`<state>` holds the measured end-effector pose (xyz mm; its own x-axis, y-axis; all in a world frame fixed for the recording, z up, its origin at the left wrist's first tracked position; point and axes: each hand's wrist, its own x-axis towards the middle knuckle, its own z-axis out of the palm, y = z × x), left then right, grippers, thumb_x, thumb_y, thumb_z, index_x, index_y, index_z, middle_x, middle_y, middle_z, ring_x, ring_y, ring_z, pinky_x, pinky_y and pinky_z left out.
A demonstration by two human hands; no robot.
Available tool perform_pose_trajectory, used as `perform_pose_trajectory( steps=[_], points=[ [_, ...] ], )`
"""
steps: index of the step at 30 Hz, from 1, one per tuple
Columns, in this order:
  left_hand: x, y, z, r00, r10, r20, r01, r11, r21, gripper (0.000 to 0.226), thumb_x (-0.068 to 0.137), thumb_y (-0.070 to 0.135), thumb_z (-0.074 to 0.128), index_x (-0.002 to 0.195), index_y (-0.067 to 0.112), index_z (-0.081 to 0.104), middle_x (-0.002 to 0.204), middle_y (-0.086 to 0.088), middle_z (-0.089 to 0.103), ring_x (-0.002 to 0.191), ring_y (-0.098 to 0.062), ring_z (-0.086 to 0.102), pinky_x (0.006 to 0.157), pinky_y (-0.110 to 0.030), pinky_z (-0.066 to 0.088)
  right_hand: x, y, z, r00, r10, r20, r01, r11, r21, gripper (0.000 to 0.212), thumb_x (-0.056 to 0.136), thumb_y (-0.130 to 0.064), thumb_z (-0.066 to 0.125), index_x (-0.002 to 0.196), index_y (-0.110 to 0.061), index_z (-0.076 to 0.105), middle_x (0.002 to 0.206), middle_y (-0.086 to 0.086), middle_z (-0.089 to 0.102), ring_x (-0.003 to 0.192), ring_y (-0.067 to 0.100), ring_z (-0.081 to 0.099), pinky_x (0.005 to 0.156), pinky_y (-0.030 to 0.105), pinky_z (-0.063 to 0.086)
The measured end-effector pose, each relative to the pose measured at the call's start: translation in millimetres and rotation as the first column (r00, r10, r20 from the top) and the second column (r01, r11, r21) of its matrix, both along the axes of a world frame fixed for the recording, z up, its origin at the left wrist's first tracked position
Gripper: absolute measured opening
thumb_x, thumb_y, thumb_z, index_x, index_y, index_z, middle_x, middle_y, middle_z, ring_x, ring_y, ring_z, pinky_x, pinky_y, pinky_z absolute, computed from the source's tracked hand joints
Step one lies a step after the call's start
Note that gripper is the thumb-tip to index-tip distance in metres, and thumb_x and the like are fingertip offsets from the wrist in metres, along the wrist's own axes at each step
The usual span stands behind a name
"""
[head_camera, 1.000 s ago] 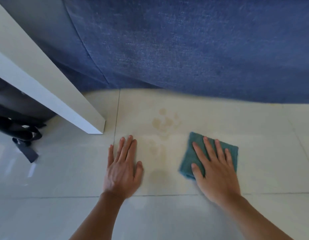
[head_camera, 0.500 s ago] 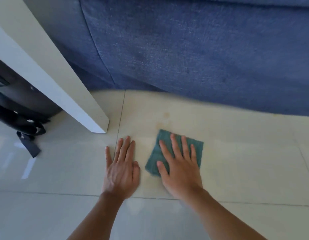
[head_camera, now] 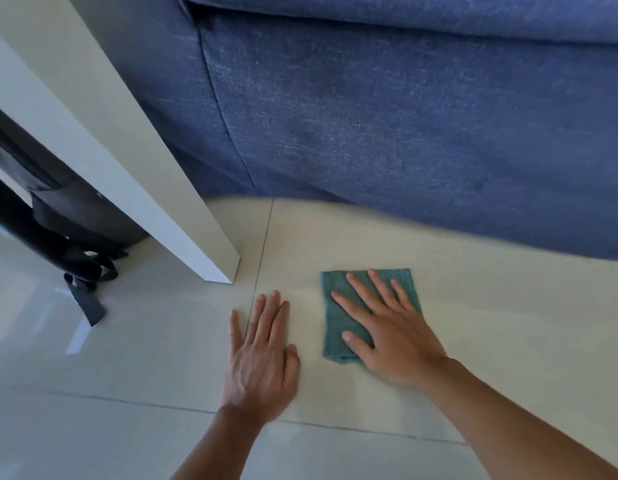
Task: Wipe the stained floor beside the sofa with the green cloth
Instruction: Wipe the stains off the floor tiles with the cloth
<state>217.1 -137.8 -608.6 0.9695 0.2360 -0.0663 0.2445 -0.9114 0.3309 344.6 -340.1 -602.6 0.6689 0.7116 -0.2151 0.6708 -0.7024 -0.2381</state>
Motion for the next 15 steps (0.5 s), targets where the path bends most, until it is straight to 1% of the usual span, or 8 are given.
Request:
perform_pose_trajectory(
  steps=[1, 3, 4, 6, 8, 10, 12, 15],
  points=[
    [-0.3, -0.3, -0.5, 1.0, -0.003, -0.002, 0.003, 1.0, -0.001, 0.066, 0.088, 0.032, 0.032, 0.151, 0.01, 0.032, 0.163, -0.005, 0.02, 0.152, -0.021, 0.007, 0.119, -0.057, 0.006, 8.5, -15.7, -0.2, 1.0, -0.017, 0.017, 0.017, 0.999, -0.031, 0.068, 0.095, -0.067, 0.02, 0.159, -0.047, 0.007, 0.169, -0.015, -0.01, 0.156, 0.017, -0.016, 0.126, 0.045, -0.006],
    [0.1, -0.5, -1.3, 1.0, 0.0, 0.015, 0.0, 1.0, -0.009, 0.067, 0.087, 0.031, 0.032, 0.15, 0.009, 0.032, 0.163, -0.006, 0.02, 0.152, -0.022, 0.008, 0.119, -0.057, 0.005, 43.4, -24.4, -0.6, 0.985, -0.165, 0.058, 0.169, 0.982, -0.087, 0.072, 0.091, -0.069, 0.012, 0.159, -0.046, 0.006, 0.17, -0.013, -0.009, 0.157, 0.021, -0.012, 0.126, 0.046, -0.005],
    [1.3, -0.3, -1.4, 1.0, 0.001, 0.024, -0.001, 1.0, -0.013, 0.067, 0.087, 0.031, 0.033, 0.15, 0.009, 0.032, 0.163, -0.006, 0.021, 0.152, -0.022, 0.008, 0.119, -0.057, 0.004, 62.2, -14.2, -0.5, 0.97, -0.235, 0.068, 0.241, 0.966, -0.091, 0.074, 0.089, -0.07, 0.01, 0.159, -0.045, 0.006, 0.171, -0.011, -0.007, 0.157, 0.022, -0.01, 0.126, 0.047, -0.005],
    [2.1, -0.5, -2.0, 0.999, 0.005, 0.04, -0.004, 1.0, -0.022, 0.066, 0.088, 0.03, 0.033, 0.15, 0.01, 0.032, 0.163, -0.005, 0.021, 0.152, -0.021, 0.009, 0.12, -0.055, 0.002, 88.9, 24.5, -3.1, 0.951, -0.302, 0.073, 0.307, 0.949, -0.073, 0.073, 0.089, -0.068, 0.011, 0.159, -0.044, 0.005, 0.172, -0.008, -0.005, 0.157, 0.024, -0.009, 0.126, 0.05, -0.005],
    [1.0, -0.9, -2.7, 0.998, 0.024, 0.061, -0.022, 0.999, -0.033, 0.063, 0.089, 0.028, 0.033, 0.149, 0.01, 0.034, 0.162, -0.005, 0.023, 0.152, -0.02, 0.011, 0.12, -0.053, 0.001, 93.1, 65.5, -6.1, 0.954, -0.296, 0.045, 0.298, 0.954, -0.045, 0.069, 0.094, -0.064, 0.016, 0.159, -0.045, 0.003, 0.172, -0.007, -0.007, 0.156, 0.024, -0.012, 0.125, 0.051, -0.009],
    [0.5, -0.1, -2.2, 0.996, 0.038, 0.081, -0.034, 0.998, -0.051, 0.061, 0.09, 0.026, 0.032, 0.148, 0.009, 0.036, 0.161, -0.006, 0.028, 0.151, -0.021, 0.016, 0.12, -0.052, 0.002, 75.7, 86.0, -7.3, 0.974, -0.224, 0.022, 0.224, 0.974, -0.027, 0.068, 0.096, -0.063, 0.018, 0.159, -0.044, 0.003, 0.171, -0.006, -0.01, 0.156, 0.024, -0.017, 0.124, 0.052, -0.011],
    [0.4, 1.3, -0.8, 0.995, 0.051, 0.091, -0.045, 0.997, -0.065, 0.06, 0.091, 0.026, 0.03, 0.148, 0.008, 0.035, 0.161, -0.007, 0.027, 0.15, -0.021, 0.018, 0.121, -0.051, 0.002, 43.0, 85.6, -8.3, 0.991, -0.132, 0.029, 0.133, 0.991, -0.02, 0.068, 0.096, -0.064, 0.019, 0.16, -0.042, 0.006, 0.172, -0.005, -0.008, 0.156, 0.025, -0.017, 0.125, 0.053, -0.008],
    [0.5, 1.6, -0.2, 0.991, 0.087, 0.104, -0.077, 0.992, -0.098, 0.058, 0.094, 0.026, 0.027, 0.148, 0.007, 0.033, 0.161, -0.01, 0.024, 0.151, -0.021, 0.015, 0.122, -0.047, 0.0, -6.7, 69.7, -5.7, 0.995, -0.099, 0.002, 0.099, 0.995, 0.011, 0.069, 0.097, -0.063, 0.024, 0.16, -0.04, 0.01, 0.172, -0.004, -0.004, 0.156, 0.026, -0.015, 0.125, 0.054, -0.004]
  ],
)
